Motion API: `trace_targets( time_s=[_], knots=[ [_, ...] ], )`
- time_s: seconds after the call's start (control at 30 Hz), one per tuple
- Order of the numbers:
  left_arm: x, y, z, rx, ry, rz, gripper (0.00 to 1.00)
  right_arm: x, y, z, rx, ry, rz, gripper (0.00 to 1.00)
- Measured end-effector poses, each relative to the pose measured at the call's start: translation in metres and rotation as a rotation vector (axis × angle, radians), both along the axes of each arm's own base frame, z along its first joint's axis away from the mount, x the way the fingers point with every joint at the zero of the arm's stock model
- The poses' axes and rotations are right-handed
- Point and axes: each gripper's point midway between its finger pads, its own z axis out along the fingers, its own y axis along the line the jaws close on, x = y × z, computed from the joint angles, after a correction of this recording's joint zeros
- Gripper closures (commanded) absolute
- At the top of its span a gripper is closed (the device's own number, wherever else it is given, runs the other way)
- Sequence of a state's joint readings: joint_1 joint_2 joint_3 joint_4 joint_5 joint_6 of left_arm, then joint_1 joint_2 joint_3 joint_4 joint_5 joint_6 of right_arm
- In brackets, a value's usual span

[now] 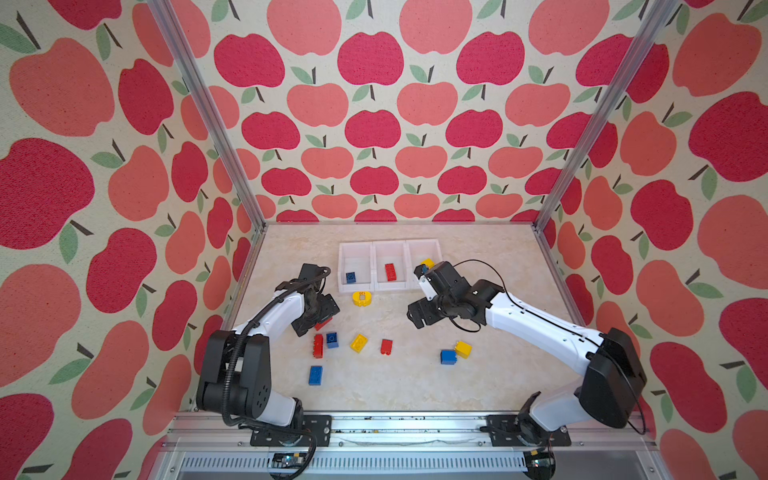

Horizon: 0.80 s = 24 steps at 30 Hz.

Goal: Sort the legos into containers by color
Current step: 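Lower the left gripper and grasp the red 2x4 brick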

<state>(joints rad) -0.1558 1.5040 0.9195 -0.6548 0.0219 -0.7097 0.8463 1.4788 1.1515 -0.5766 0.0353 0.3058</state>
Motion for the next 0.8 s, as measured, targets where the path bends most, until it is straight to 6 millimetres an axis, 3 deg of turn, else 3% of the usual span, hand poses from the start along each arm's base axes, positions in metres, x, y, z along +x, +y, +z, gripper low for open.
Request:
trace_targets(
  time_s=[0.43,0.8],
  knots=[
    [0.003,0.002,-0.024,0.009,0.064,0.071,0.09,0.007,-0.008,-0.001,0.0,0.003,-0.03,0.05],
    [0.013,0.003,-0.032,0.019,0.066,0.093,0.21,0.006,-0.014,0.0,0.006,0.004,-0.046,0.05]
  ],
)
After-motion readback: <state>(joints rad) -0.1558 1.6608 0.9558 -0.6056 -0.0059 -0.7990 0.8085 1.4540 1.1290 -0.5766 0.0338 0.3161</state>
